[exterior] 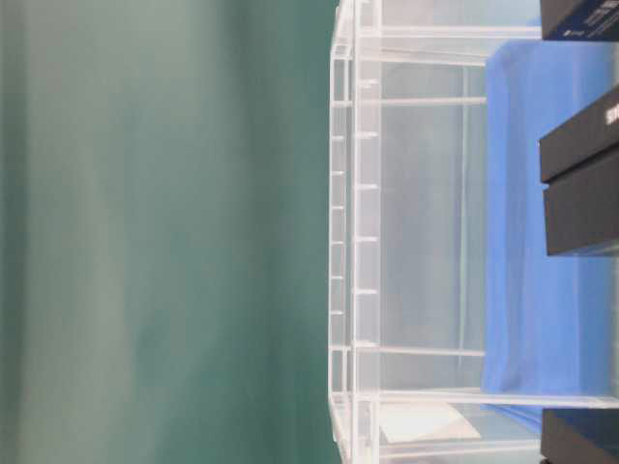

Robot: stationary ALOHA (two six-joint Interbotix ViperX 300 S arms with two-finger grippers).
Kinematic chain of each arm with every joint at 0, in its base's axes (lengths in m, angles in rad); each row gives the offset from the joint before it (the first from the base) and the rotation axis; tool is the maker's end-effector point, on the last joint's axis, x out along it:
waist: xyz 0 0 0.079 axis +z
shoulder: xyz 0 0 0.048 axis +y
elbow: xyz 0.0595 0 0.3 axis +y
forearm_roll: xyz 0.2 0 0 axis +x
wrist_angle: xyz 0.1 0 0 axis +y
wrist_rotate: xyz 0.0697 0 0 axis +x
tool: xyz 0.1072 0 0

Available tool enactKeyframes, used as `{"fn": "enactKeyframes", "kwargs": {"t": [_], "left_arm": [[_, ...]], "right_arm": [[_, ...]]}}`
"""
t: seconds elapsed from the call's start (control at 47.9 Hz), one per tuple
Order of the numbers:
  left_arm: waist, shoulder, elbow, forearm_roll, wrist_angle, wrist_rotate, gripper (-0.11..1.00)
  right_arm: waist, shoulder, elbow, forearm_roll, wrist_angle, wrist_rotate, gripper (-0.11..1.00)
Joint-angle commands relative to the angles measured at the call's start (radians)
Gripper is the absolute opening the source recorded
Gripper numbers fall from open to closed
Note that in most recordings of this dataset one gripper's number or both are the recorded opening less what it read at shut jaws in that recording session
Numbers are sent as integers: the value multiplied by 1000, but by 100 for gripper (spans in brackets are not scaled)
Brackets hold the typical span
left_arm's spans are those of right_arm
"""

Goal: Take out the box from the case.

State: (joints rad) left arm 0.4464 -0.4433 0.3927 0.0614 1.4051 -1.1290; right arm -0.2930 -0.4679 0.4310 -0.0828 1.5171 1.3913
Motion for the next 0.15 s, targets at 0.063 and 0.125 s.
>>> {"fn": "enactKeyframes", "kwargs": {"t": [0.063, 0.125], "left_arm": [[-3, -14, -12, -2, -2, -2, 98], [-3, -12, -12, -2, -2, -3, 98]], "right_arm": [[-64, -8, -9, -3, -3, -60, 91], [-87, -5, -8, -3, -6, -83, 91]]}}
